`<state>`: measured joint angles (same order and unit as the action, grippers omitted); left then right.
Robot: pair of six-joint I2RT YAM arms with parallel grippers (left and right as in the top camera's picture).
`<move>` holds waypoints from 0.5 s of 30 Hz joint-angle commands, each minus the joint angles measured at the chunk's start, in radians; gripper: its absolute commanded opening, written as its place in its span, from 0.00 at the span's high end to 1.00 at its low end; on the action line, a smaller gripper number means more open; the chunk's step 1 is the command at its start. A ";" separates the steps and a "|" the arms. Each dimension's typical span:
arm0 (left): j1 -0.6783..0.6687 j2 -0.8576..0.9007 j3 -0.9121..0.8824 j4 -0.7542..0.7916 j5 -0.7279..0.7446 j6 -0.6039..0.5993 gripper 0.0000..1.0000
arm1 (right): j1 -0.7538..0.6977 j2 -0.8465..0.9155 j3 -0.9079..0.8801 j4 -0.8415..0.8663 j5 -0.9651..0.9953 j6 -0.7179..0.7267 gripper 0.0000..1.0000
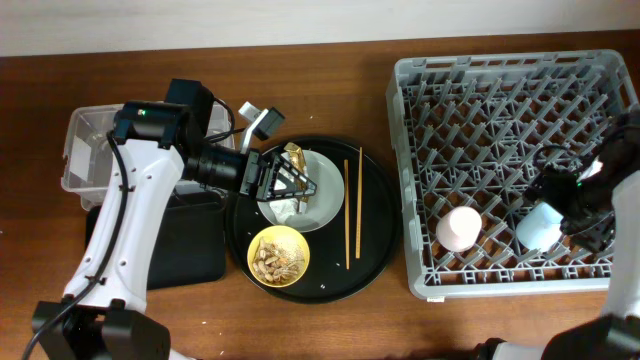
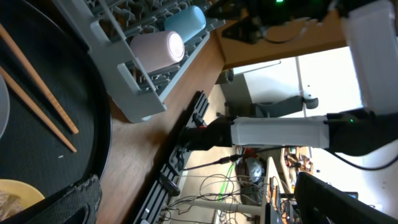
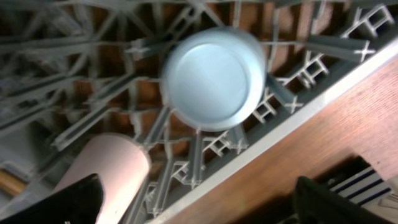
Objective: Sort waste into correct bins and load items into the dishwasher rack
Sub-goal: 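Place the blue cup in the dish rack with the right gripper, then grasp the yellow bowl with the left gripper and carry it left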
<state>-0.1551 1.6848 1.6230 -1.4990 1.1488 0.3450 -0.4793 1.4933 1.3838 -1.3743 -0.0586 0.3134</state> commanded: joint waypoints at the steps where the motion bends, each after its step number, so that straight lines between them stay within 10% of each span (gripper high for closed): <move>1: 0.000 -0.002 0.005 0.001 -0.036 0.008 0.07 | -0.004 -0.114 0.110 -0.029 -0.209 -0.135 0.06; 5: -0.072 -0.002 0.003 0.024 -0.489 -0.234 0.27 | -0.004 -0.301 0.145 -0.017 -0.615 -0.281 0.05; 8: -0.369 -0.002 -0.111 0.143 -1.102 -0.700 0.31 | -0.005 -0.404 0.145 -0.034 -0.611 -0.280 0.04; 15: -0.493 -0.002 -0.483 0.505 -1.120 -0.921 0.55 | -0.005 -0.400 0.144 -0.055 -0.612 -0.280 0.05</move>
<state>-0.6449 1.6867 1.2304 -1.0847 0.0879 -0.4782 -0.4793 1.0851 1.5204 -1.4281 -0.6498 0.0475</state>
